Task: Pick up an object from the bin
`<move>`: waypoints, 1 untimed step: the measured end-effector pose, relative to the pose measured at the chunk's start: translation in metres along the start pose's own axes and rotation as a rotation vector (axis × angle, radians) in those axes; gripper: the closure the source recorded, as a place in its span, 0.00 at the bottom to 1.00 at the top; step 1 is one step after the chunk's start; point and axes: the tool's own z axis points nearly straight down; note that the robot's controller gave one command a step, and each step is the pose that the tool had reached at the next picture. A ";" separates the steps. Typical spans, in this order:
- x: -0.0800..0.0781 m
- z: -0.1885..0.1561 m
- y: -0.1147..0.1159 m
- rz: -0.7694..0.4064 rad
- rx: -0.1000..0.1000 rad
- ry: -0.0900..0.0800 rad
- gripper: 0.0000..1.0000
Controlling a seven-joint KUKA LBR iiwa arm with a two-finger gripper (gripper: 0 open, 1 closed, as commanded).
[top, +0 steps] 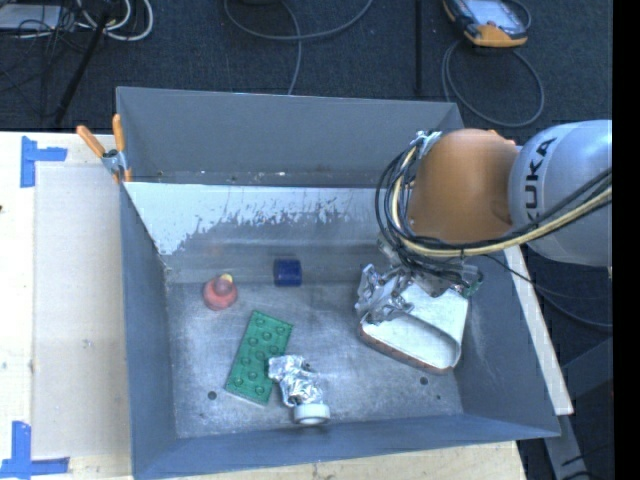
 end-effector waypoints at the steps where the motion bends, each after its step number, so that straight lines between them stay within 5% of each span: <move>1: -0.001 -0.010 0.000 0.004 -0.002 0.000 1.00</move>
Offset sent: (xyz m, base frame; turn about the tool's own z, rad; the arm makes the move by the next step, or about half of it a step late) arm -0.0001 0.0001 0.0104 0.0000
